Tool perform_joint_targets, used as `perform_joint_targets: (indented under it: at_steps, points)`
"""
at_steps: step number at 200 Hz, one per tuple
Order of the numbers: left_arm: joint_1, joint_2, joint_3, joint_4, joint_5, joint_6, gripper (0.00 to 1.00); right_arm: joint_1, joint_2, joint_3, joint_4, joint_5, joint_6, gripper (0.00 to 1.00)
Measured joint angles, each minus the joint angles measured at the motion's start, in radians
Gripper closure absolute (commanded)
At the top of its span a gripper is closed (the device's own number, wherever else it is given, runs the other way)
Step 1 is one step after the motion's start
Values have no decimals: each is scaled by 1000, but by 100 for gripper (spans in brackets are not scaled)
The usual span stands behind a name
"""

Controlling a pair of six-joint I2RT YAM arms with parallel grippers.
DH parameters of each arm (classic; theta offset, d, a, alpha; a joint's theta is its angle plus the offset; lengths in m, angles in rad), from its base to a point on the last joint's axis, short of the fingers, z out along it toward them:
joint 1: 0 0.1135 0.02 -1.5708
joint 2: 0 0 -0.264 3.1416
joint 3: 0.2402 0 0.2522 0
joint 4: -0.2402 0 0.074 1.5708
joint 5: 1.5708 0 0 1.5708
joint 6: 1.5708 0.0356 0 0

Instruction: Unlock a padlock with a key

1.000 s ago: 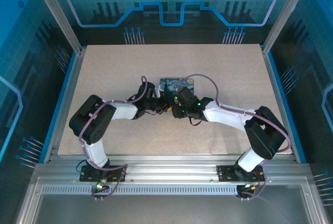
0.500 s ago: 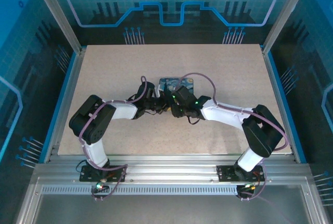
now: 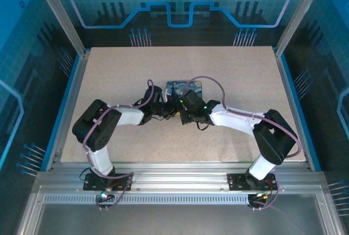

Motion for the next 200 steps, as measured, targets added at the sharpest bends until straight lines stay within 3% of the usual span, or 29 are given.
perform_joint_targets:
  at_steps: [31, 56, 122, 200]
  points:
    - [0, -1, -7, -7, -6, 11, 67, -2, 0, -20, 33, -29, 0, 100]
    - [0, -3, -22, -9, -7, 8, 60, -9, 4, -51, 67, -68, 0, 100]
    - [2, -36, -73, -20, -19, 23, 58, -25, 51, -85, 124, -141, -8, 100]
    - [43, -156, -77, -119, -61, 83, 53, -91, 3, -106, 121, -230, -115, 100]
